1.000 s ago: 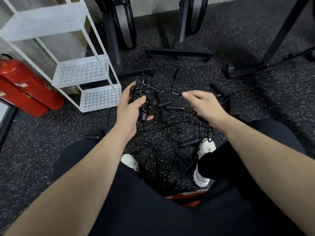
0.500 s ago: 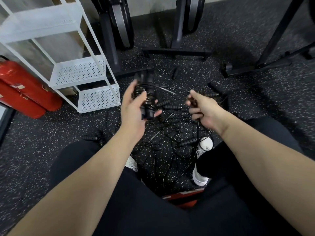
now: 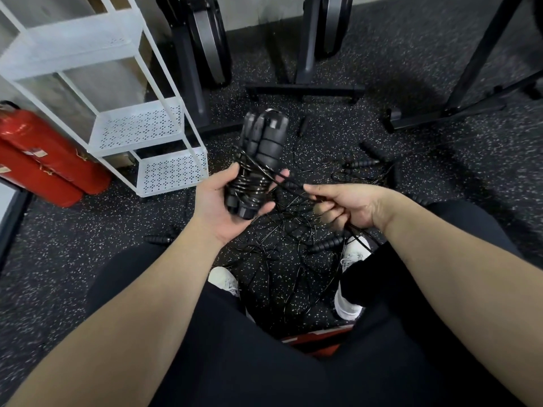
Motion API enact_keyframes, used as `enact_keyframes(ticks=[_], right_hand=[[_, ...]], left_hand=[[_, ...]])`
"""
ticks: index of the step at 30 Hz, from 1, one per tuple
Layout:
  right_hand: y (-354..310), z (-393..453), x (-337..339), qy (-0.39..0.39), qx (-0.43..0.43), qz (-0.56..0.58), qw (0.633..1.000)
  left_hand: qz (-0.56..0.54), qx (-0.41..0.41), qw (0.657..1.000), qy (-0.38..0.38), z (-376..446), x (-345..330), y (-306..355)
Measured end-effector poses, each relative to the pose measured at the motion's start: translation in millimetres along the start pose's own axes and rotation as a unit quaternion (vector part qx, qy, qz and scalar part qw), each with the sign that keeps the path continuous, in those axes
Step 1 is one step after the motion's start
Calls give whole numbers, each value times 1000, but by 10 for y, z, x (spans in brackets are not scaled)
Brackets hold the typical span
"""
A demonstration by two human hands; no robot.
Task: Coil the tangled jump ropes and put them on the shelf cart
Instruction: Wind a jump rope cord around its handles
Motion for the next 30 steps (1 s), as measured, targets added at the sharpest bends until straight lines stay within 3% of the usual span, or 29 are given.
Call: enact_keyframes(ticks=[4,6,10,15,18,21,26,30], right_hand=[[-88,-50,135,74,57,23,995],[-110,-25,204,111,71,33,991],[-77,19,161,105,60,13,993],[-122,-6,62,108,125,-66,984],[-112,-29,-15,94,140,-96,981],[-94,-34,-81,70,152,-138,976],[-148,-76,-45,99,198,-202,954],[-158,-132,31,116,127,-218,961]], left_hand=[[134,84,981,-112,96,168,-60],[219,120,954,-165,111,159,-97],[350,173,893,-223,84,36,-207],[577,182,774,-187,70,-75,-266],[576,222,763,-195,63,-99,-383],[646,194,709,-207,93,-144,-436],[719,160,663,-138,158,13,-408],[787,123,596,-102,176,147,-356]])
Point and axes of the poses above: each hand's wrist, its own z-axis towards the middle knuckle, its own x-axis out of the back of the hand, y = z × x, the point moved 2 cm from there along z, towards the middle knuckle, and after that the axes turned 14 degrees about z, right-handed, at the moved point
